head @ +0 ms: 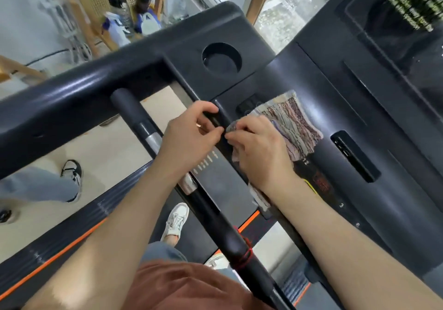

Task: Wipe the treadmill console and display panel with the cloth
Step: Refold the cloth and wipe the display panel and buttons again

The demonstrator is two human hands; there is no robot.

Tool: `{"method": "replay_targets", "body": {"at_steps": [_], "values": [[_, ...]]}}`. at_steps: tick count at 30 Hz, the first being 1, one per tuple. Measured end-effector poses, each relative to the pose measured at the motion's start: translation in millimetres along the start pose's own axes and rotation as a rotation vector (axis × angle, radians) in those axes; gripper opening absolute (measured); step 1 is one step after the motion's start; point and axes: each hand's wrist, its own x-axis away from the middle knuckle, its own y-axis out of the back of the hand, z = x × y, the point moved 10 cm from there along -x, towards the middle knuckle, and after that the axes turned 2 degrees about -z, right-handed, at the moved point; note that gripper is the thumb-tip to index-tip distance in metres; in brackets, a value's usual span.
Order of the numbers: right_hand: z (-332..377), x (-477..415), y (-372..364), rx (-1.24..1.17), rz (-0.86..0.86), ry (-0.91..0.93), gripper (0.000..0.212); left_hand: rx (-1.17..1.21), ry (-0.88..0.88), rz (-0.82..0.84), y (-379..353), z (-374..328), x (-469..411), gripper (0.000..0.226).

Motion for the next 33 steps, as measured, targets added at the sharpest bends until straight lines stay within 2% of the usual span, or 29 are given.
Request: {"method": "replay_targets", "body": {"at_steps": [6,13,19,24,27,30,33], "values": [[-9,36,22,-0.020,0.009,-0.005,0.013,0.023,-0.037,-0.026,14,4,-16,0.039],[1,-47,-20,-0.054,-0.011,-0.136,0.012,0.037,-0.062,-0.047,19,5,-27,0.031],[-6,4,-3,-0.032,0.018,-0.120,0.010,0.060,-0.093,-0.074,23,3,-28,0.031],[5,-58,-30,-0.081,0.034,-0.127,0.017,0.151,-0.038,-0.139,28,8,-27,0.028],[6,-92,-43,-0.016,0.057,-0.136,0.013,0.220,0.001,-0.193,37,11,-26,0.030],[-15,-101,-30,0.117,0.072,-0.159,0.017,0.160,-0.086,-0.211,39,-2,-23,0.024],[-21,-91,-12,0.193,0.081,-0.097,0.028,-0.056,-0.256,-0.186,25,-26,-21,0.016]]}}
